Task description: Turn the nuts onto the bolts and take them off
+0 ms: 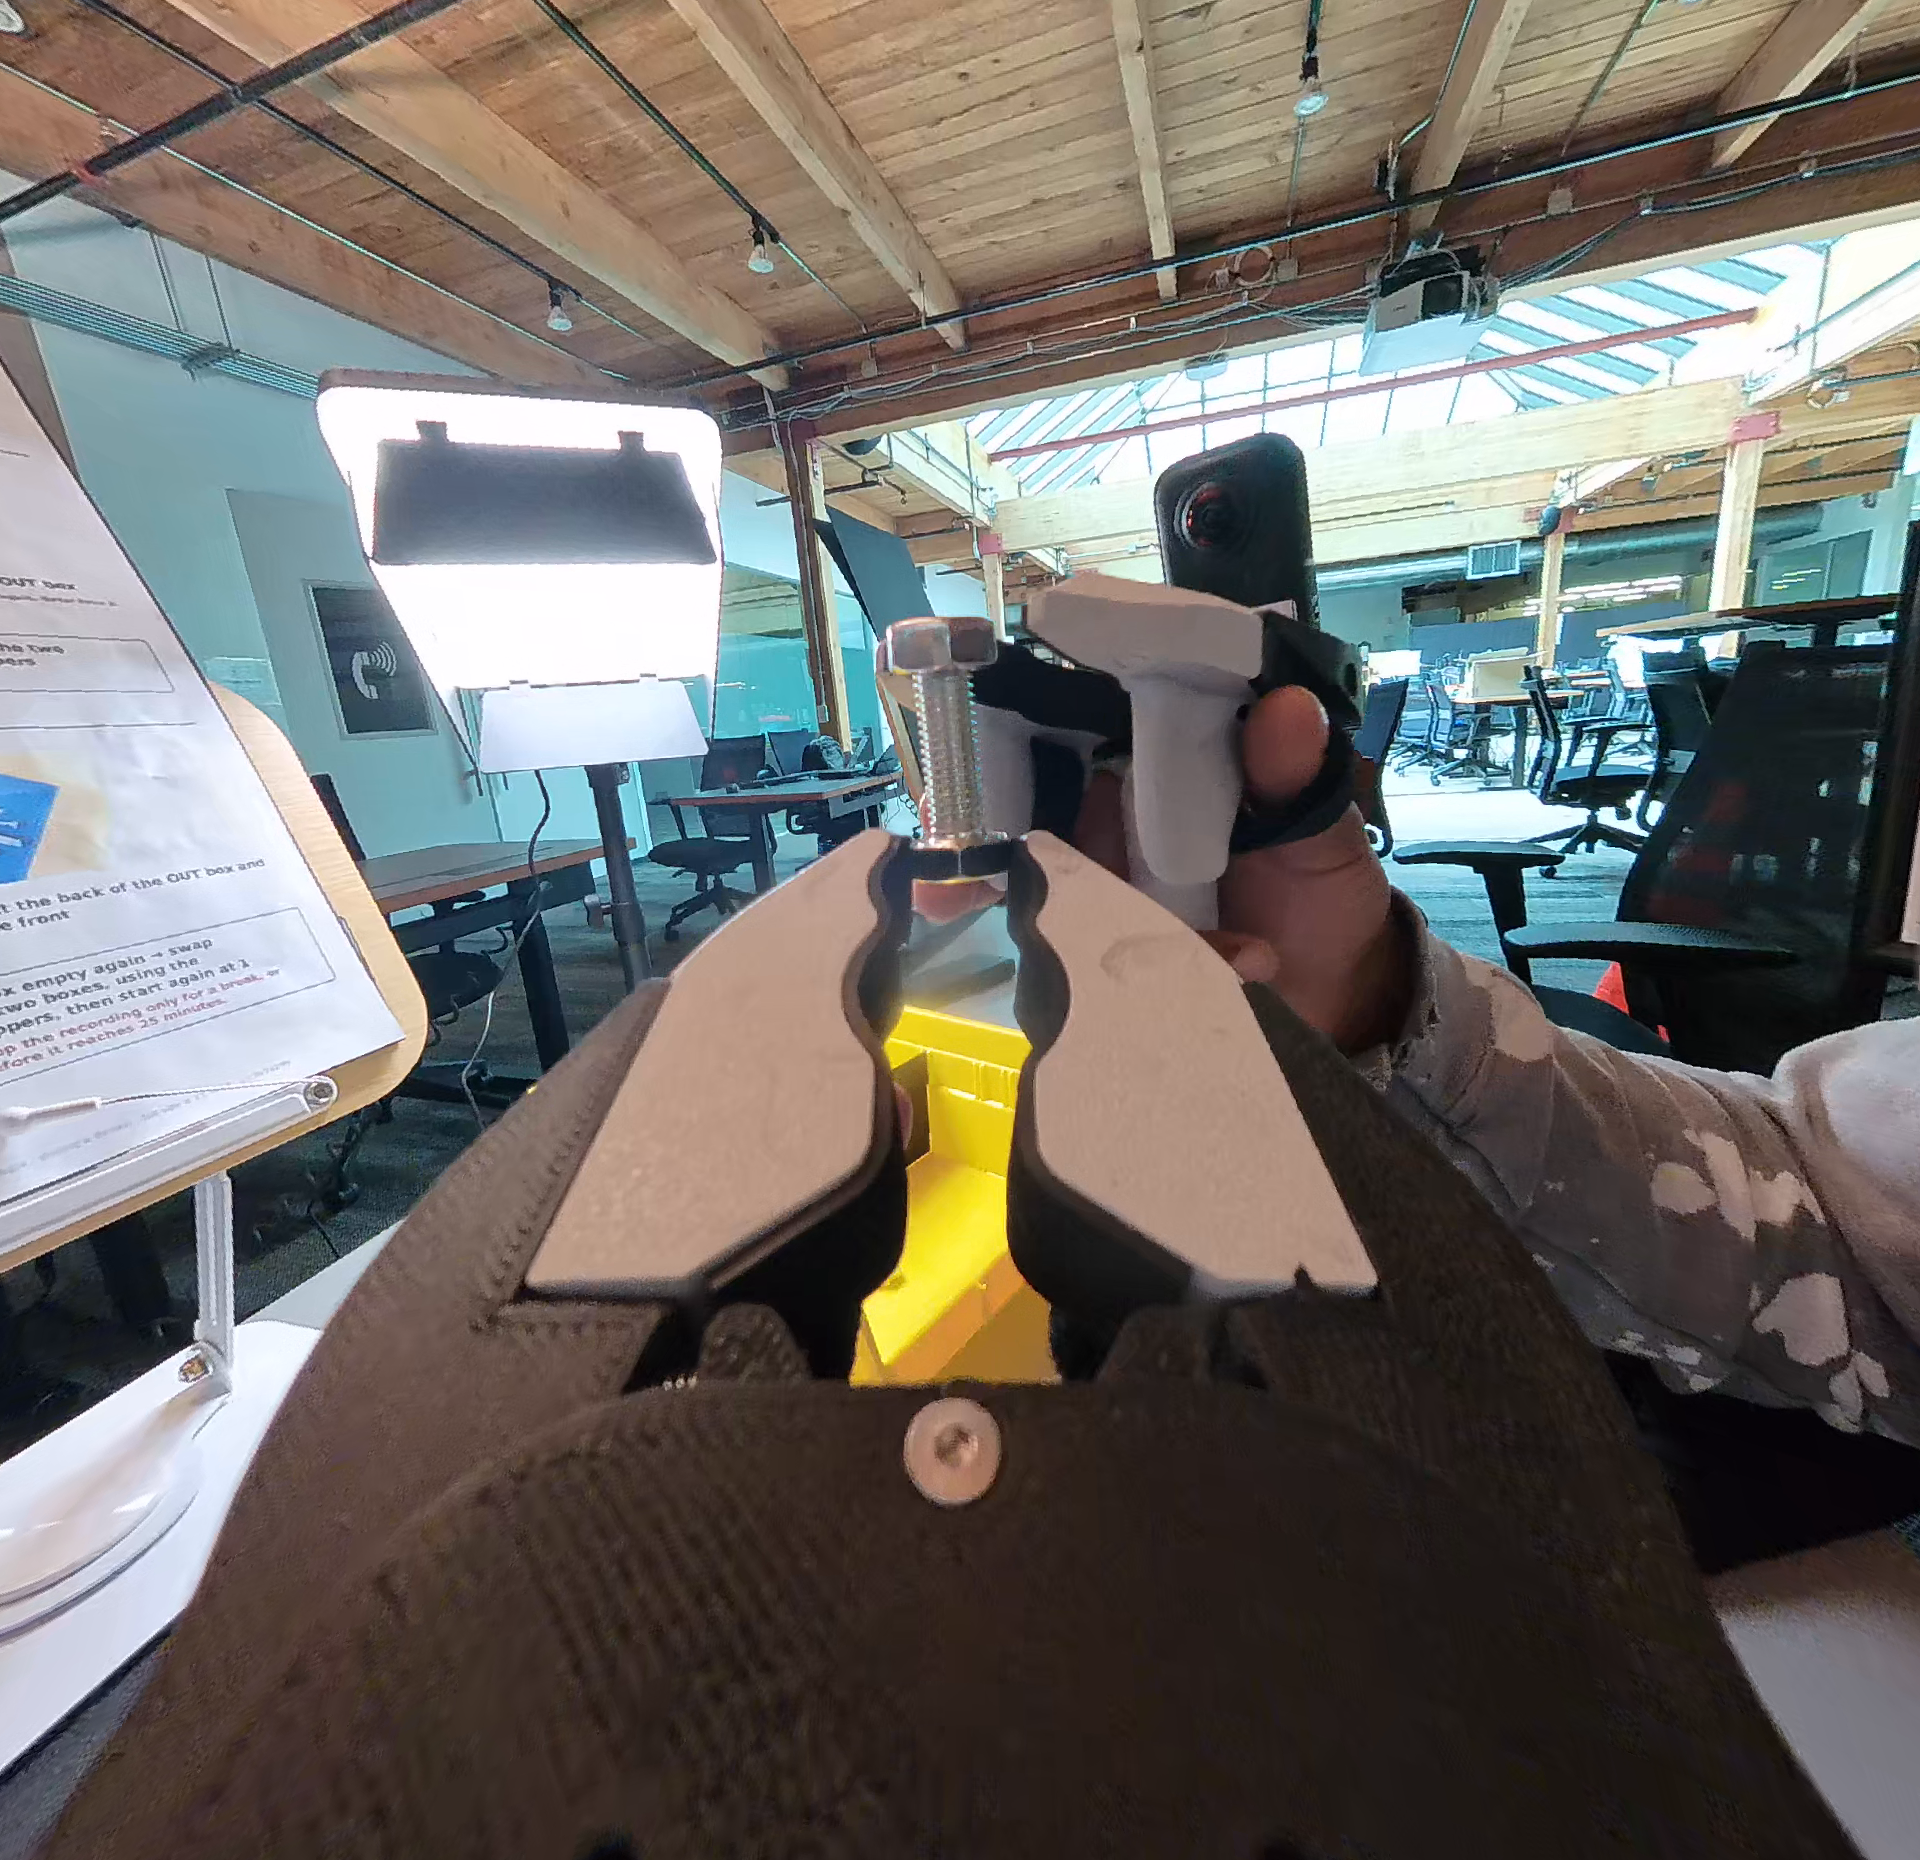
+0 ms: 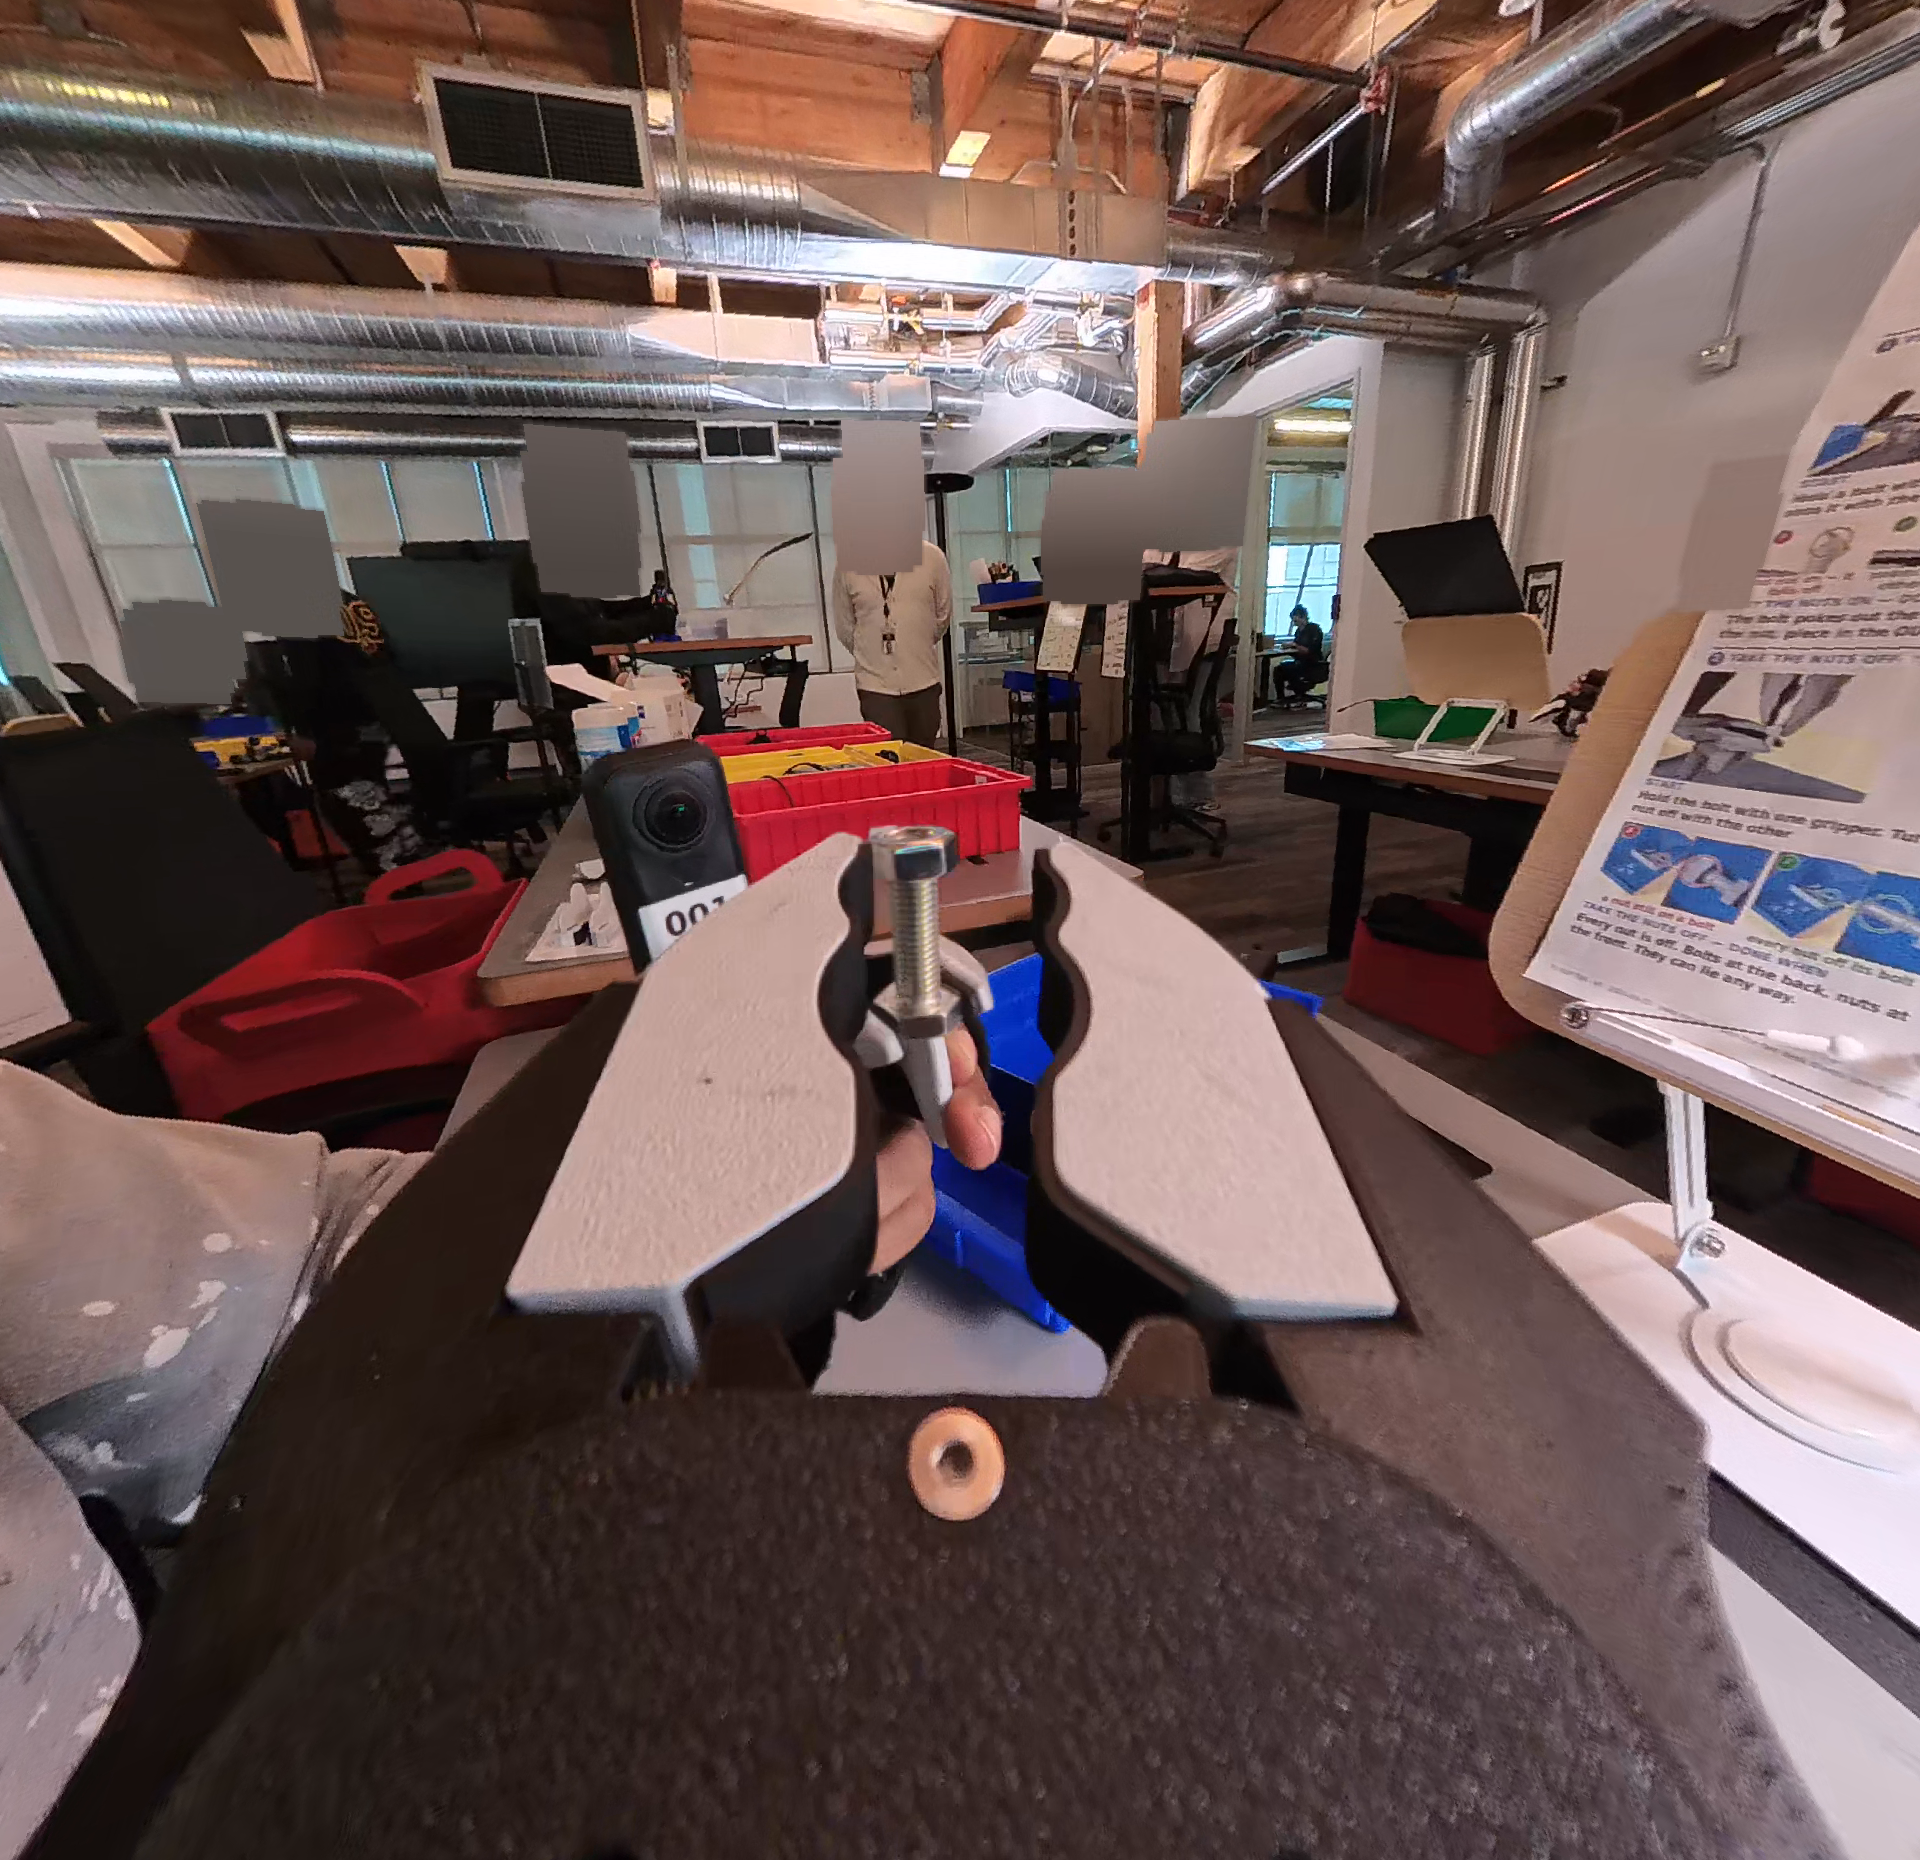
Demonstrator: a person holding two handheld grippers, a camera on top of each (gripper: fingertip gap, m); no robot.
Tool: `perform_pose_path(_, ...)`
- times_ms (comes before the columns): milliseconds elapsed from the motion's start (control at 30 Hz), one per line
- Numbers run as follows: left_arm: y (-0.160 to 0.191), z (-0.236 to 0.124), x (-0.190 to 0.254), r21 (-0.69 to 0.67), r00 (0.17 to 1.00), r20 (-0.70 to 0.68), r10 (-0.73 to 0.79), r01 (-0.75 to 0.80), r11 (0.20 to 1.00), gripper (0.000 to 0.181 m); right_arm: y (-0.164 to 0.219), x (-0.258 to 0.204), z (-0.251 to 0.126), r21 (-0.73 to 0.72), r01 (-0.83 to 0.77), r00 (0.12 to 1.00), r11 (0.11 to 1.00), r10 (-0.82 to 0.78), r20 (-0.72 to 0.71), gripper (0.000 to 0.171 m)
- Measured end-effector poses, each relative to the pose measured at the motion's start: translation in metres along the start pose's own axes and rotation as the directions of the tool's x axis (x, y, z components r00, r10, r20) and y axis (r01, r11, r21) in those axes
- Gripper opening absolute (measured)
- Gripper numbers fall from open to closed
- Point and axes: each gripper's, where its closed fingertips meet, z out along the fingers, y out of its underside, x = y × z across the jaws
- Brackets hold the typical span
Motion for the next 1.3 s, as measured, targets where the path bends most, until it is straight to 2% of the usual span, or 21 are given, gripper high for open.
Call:
perform_pose_path(233, 0.011, 0.003, -0.001, -0.034, 1.000, 0.007, -0.006, 0.006, 0.999, 0.018, 0.019, -0.001, 0.009, -0.108, 0.059, 0.998, 0.992, -0.063, -0.026, 0.035)
perform_pose_path(333, 0.013, 0.003, -0.003, -0.040, 1.000, 0.013, -0.011, 0.012, 0.999, 0.018, 0.018, 0.002, 0.008, -0.101, 0.059, 0.998, 0.993, -0.062, -0.029, 0.018)
perform_pose_path(567, 0.006, 0.001, -0.007, -0.014, 0.999, 0.019, -0.036, 0.037, 0.999, 0.018, 0.015, 0.003, 0.015, -0.112, 0.068, 0.998, 0.991, -0.066, 0.021, 0.017)
perform_pose_path(700, 0.003, -0.002, -0.010, -0.008, 0.999, 0.024, -0.047, 0.048, 0.999, 0.018, -0.018, 0.001, 0.025, -0.023, 0.034, 0.995, 0.999, -0.032, 0.094, 0.017)
perform_pose_path(833, -0.002, -0.005, -0.013, -0.002, 0.999, 0.032, -0.037, 0.037, 0.999, 0.018, -0.045, 0.005, 0.033, -0.006, 0.067, 0.992, 0.998, -0.066, 0.107, 0.017)
perform_pose_path(900, -0.005, -0.006, -0.014, 0.004, 0.999, 0.037, -0.036, 0.036, 0.999, 0.018, -0.046, 0.006, 0.033, -0.015, 0.084, 0.992, 0.996, -0.082, 0.099, 0.017)
perform_pose_path(1000, -0.009, -0.008, -0.017, 0.009, 0.998, 0.047, -0.033, 0.032, 0.999, 0.018, -0.028, 0.015, 0.028, -0.039, 0.067, 0.996, 0.997, -0.064, 0.067, 0.017)
perform_pose_path(1100, -0.014, -0.011, -0.020, 0.016, 0.998, 0.062, -0.030, 0.029, 0.999, 0.018, 0.002, 0.040, 0.013, -0.095, 0.047, 0.998, 0.994, -0.049, -0.025, 0.017)
perform_pose_path(1200, -0.022, -0.015, -0.023, 0.022, 0.997, 0.077, -0.016, 0.014, 1.000, 0.018, 0.037, 0.083, -0.017, -0.196, 0.024, 0.981, 0.980, -0.061, -0.186, 0.017)
perform_pose_path(1300, -0.030, -0.019, -0.026, 0.021, 0.996, 0.087, 0.005, -0.006, 1.000, 0.018, 0.079, 0.136, -0.064, -0.377, -0.031, 0.919, 0.926, -0.121, -0.374, 0.017)
